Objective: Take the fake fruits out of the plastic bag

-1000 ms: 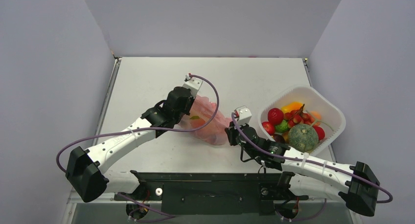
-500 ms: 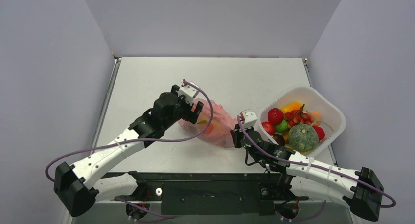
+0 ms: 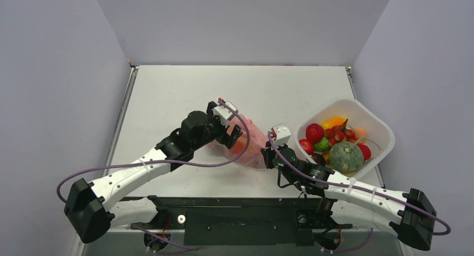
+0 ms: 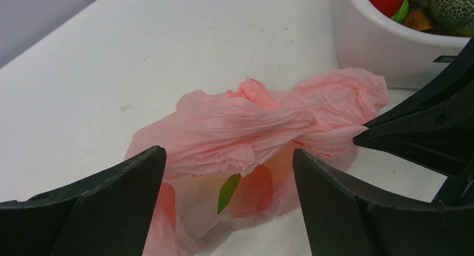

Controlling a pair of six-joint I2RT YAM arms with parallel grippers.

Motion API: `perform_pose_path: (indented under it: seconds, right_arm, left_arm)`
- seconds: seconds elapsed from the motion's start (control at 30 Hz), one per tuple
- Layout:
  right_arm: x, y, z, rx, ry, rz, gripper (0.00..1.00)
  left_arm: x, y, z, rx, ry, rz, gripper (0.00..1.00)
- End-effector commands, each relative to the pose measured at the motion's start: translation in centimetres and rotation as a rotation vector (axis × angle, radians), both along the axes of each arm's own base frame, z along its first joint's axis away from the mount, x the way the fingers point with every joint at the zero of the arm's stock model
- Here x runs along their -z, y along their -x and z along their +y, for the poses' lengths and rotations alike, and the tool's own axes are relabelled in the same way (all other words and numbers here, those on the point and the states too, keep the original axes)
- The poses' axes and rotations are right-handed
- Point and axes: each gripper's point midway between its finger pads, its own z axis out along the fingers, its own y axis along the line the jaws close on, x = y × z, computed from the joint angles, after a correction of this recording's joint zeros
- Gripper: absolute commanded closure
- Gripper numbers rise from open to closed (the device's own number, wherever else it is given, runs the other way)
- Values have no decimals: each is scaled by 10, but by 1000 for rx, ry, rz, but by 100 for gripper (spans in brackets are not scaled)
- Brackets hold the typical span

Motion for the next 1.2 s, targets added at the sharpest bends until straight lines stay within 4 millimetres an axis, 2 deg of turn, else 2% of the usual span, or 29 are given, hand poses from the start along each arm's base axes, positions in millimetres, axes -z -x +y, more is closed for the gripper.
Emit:
perform_pose_path:
  seconds: [0.0,0.1,0.23,0.37,0.5,0.63,0.83,1.07,1.17]
  right_arm:
    - [-26,-3,17,-24,-83,-27,100]
    - [-21,-1,22,-36,-89,-11,100]
    - [-21,1,32,-59,-118,-2,100]
    - [-20,4,40,-79,-130,5,100]
    - [-21,7,46,-93,-136,6,100]
    - [-23,10,52,-108,-143,5,100]
    - [-25,13,59,-120,-140,3,100]
    - [-25,13,56,-109,-126,-1,100]
    - [-27,13,56,-110,-124,-4,100]
  left_arm:
    - [-16,-3,-20,24,43,-2,18]
    - [-7,-3,-26,36,20,25,20]
    - [-4,-4,-30,43,10,34,20]
    - [3,-5,-25,23,-24,46,22]
    - [5,-14,-11,-69,-91,-10,22]
    - [8,-15,-6,-114,-145,-62,22]
    - [18,-4,-19,-57,-195,-66,24]
    - [22,-4,-20,-45,-224,-52,48]
    - [22,-3,-22,-35,-224,-48,65]
